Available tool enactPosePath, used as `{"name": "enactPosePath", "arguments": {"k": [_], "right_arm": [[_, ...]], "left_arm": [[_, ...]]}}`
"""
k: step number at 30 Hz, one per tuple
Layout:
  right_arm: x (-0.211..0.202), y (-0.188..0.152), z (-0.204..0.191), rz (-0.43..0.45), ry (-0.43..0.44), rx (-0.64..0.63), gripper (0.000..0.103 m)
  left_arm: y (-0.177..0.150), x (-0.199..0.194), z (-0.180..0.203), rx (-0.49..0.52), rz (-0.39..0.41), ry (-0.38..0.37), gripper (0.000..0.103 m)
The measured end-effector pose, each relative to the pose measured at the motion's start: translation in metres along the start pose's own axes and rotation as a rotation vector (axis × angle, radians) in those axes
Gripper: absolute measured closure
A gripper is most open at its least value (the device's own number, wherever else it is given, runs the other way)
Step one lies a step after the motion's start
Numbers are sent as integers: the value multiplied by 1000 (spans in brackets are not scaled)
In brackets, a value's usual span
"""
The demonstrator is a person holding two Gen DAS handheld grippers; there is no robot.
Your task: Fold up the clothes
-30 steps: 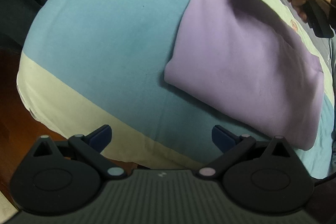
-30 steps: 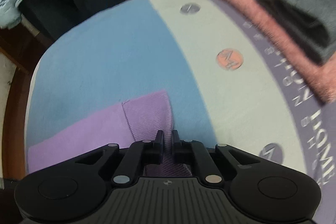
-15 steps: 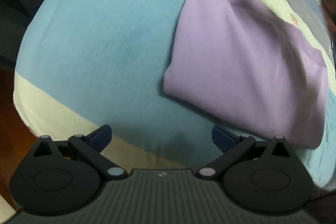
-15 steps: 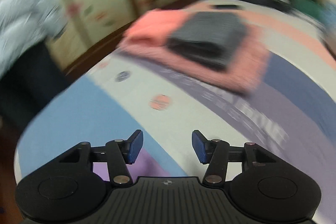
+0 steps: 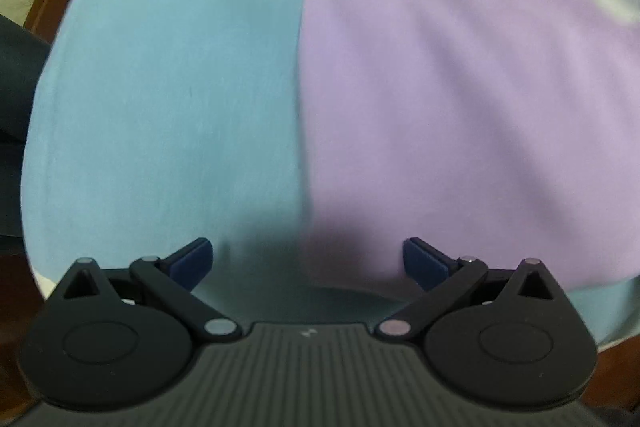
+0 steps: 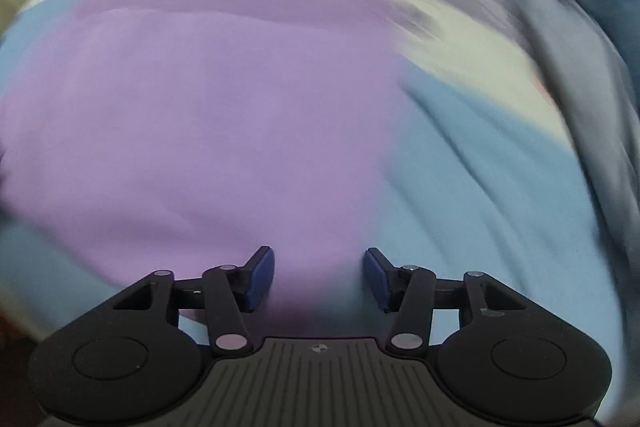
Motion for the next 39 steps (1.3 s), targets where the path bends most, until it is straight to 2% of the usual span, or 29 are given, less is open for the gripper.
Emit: {"name": "enactPosePath", "arguments": {"k": [2,4,5,6,9,10,12,16,18,19,20,22,23,24,25,26,27,28,30,31,33,37,39], "right_arm": [[-15,0,4,43,12,40,53],[-32,9,-12,129,63,9,53],[-41,15,-23,177,93,-15,53],[-44,20,-37,206,129,-53,52],[-43,33,-88,261,246,-194,48],[-43,38,-105,279,286,-241,47],[-38,42,-137,294,347,-354,47],[-4,22,-169,216,383,-646,47],[3,12,-153,206,376,-709,47],[3,9,-140,206,375,-699,46],[2,8,-126,205,375,-669,47],[-2,3,-96,195,327,-619,40],[-7,2,-85,189,305,-597,36],[-12,0,-73,182,283,-575,36],[-17,-1,-62,175,262,-553,39],[-22,-2,-50,169,240,-531,46],[-27,-4,-39,162,218,-509,50],[-32,-5,-28,155,197,-487,49],[-56,9,-32,251,236,-473,44],[-65,18,-39,297,264,-485,41],[-59,37,-68,326,312,-591,38],[-18,73,-120,317,389,-847,39],[5,82,-134,277,422,-934,40]], "left_arm": [[-2,11,-7,-29,-31,-43,0],[-3,9,-13,-59,-36,-68,0],[-3,6,-15,-57,-30,-57,0],[-3,0,-15,-50,-18,-43,0],[6,-33,-7,-18,91,-93,0],[11,-43,-1,6,127,-139,0],[20,-49,12,91,171,-181,0],[26,-13,28,289,126,-166,0],[18,9,19,362,77,-121,0],[13,20,11,390,52,-97,0],[11,23,2,354,36,-138,0],[9,29,-24,201,-16,-229,0],[8,28,-31,157,-25,-247,0],[7,28,-39,114,-33,-264,0],[7,22,-42,107,-21,-260,0],[9,12,-42,118,13,-249,0],[12,-5,-40,139,73,-249,0],[17,-27,-35,163,151,-291,0],[26,-60,-21,201,252,-408,0],[33,-72,-10,245,283,-470,0],[46,-81,23,394,318,-539,0],[61,-68,98,769,299,-572,0],[46,-59,123,940,268,-572,0]]}}
Point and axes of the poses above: each gripper's, at about its wrist camera, not at the fingertips, and x roughly the way its jaws point, z to its right, y to its top, the point moved 6 cm from there along x, roughly the way its jaws point, and after that the axes turned 2 degrees about z, right-handed, at the moved point
